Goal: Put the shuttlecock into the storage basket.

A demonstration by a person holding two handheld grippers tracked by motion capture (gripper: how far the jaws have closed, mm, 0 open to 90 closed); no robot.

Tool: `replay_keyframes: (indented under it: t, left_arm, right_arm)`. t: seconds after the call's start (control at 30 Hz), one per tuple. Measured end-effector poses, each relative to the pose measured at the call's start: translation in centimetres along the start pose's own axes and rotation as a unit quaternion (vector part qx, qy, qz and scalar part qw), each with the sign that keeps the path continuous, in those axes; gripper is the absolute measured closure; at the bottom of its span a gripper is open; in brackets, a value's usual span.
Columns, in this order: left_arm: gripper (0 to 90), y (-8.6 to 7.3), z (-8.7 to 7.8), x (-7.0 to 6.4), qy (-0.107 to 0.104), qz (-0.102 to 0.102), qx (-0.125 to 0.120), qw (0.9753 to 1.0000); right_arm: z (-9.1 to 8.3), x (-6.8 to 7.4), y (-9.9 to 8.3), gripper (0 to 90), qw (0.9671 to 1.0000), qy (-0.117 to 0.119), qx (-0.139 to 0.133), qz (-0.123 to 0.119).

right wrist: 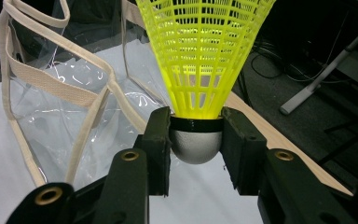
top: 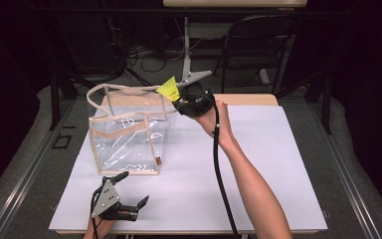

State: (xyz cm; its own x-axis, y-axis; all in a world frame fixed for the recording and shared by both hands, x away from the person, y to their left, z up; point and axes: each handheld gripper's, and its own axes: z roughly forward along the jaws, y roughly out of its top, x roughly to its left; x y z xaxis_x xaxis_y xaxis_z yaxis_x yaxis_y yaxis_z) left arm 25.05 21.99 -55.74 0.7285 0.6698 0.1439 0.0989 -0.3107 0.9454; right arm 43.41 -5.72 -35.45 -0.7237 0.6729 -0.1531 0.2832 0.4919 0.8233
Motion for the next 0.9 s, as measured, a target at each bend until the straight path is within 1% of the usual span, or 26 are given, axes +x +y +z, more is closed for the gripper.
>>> replay_keyframes:
  t: [0.37,0.9]
  left_arm:
    - [0.0,0.0,0.0,0.0,0.000,0.000,0.000,1.0000]
    - [0.0,0.0,0.0,0.0,-0.001,0.000,0.000,1.0000]
  right_arm:
    - [0.6,0.0,0.4,64.6,1.0000,0.001,0.005,-0.005]
    - [1.8,-0.2,0.9,64.6,0.9999,0.002,0.017,0.000]
